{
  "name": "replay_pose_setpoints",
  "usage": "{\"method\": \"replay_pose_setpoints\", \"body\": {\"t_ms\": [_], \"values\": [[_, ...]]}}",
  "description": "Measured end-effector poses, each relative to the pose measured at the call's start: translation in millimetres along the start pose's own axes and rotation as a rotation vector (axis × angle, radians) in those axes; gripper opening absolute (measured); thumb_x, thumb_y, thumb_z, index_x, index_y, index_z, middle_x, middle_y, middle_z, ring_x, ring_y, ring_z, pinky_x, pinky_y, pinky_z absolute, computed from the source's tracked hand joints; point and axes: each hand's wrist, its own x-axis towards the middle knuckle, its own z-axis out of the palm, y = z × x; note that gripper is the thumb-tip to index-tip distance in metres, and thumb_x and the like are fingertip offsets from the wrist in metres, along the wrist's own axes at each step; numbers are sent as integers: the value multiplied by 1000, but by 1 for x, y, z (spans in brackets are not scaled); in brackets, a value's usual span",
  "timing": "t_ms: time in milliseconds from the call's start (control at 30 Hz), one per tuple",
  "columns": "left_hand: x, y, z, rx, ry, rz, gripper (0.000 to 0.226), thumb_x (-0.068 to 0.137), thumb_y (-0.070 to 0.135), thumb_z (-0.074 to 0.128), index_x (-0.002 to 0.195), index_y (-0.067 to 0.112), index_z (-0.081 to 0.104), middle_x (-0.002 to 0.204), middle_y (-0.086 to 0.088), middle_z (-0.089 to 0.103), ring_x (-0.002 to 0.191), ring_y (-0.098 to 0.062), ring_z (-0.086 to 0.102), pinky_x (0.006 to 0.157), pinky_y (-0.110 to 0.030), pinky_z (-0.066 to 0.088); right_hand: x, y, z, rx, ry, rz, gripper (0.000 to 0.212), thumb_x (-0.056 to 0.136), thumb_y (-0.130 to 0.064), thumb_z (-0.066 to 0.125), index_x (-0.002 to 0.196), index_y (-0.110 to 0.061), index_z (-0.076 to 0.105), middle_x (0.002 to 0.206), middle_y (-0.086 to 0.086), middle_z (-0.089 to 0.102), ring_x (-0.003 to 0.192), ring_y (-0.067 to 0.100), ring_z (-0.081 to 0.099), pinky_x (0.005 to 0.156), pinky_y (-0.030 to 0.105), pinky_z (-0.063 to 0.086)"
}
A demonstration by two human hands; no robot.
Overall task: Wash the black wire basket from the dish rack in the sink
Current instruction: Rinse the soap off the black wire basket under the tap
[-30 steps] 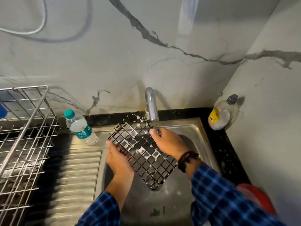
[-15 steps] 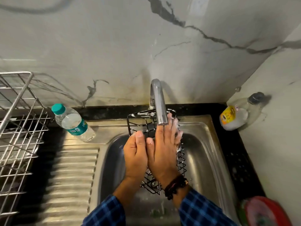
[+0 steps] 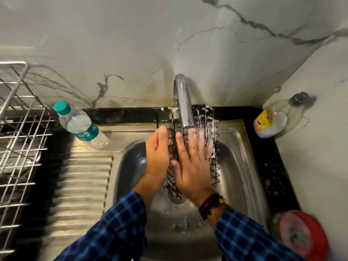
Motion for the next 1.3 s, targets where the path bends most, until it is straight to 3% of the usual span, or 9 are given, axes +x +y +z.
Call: {"method": "replay_pose_setpoints", "body": {"t_ms": [200, 400, 500, 633, 767, 900, 1100, 1200, 1300], "values": [[-1, 1, -6, -11, -86, -5, 34, 110, 26, 33, 83, 14, 51, 57, 10, 49, 46, -4, 43, 38, -18, 36, -1, 22, -1, 147, 69, 284, 67, 103, -54, 15, 161, -23, 4, 168, 15, -5, 156, 32, 2, 123, 51, 14], [-15, -9, -13, 94, -83, 9, 43, 109, 30, 37, 90, -6, 51, 66, -6, 48, 53, -18, 43, 42, -30, 39, 34, 5, -19, 786, 232, 884, 70, 95, -63, 48, 153, -28, 30, 150, -3, 45, 132, 17, 49, 100, 28, 45], [-10, -17, -26, 202, -10, 43, 43, 106, 41, 37, 94, 5, 56, 85, -24, 60, 76, -43, 58, 67, -54, 53, 29, 24, -27, 919, 28, 802, 46, 94, -54, 60, 131, -28, 52, 111, -10, 61, 89, 10, 62, 69, 17, 50], [-12, -31, -39, 528, 34, 57, 29, 105, 42, 36, 101, 19, 53, 96, -6, 58, 87, -21, 56, 81, -46, 50, 15, 42, -31, 1207, -201, 687, 21, 98, -30, 62, 117, -24, 60, 92, 3, 60, 58, 8, 50, 52, 25, 50], [-20, -29, -33, 680, 11, 57, 40, 103, 46, 34, 121, 13, 50, 127, 0, 46, 103, -9, 51, 90, -22, 44, 1, 38, -34, 1236, -195, 583, 8, 102, -25, 54, 97, -25, 60, 75, 3, 56, 60, 18, 56, 62, 40, 59], [-6, -21, -38, 139, 103, -452, 74, 87, 78, 29, 111, 21, 70, 118, 1, 71, 114, -17, 63, 104, -45, 45, -15, 24, -25, 1241, -260, 522, 21, 101, -40, 53, 89, -23, 59, 74, 2, 57, 69, 25, 60, 75, 52, 60], [-13, -11, -45, -53, 148, -501, 58, 98, 67, 40, 99, 21, 76, 96, -3, 79, 96, -22, 74, 91, -45, 53, -13, 24, -34, 954, -371, 523, 24, 104, -47, 34, 117, -38, 53, 114, -35, 54, 99, -29, 46, 82, 4, 35], [-23, -9, -26, -64, 130, -457, 53, 106, 51, 38, 89, 18, 77, 88, -7, 79, 86, -22, 76, 83, -44, 59, -14, 14, -27, 1140, -22, 685, 50, 100, -52, 35, 139, -21, 39, 125, -16, 51, 108, -12, 49, 92, 20, 36], [-31, -14, -7, 9, 124, -412, 54, 104, 52, 40, 93, 14, 75, 90, -12, 78, 88, -29, 76, 86, -53, 60, -4, 8, -31, 1106, 272, 1013, 47, 102, -49, 36, 136, -17, 43, 133, 2, 54, 118, 13, 53, 78, 18, 37]]}}
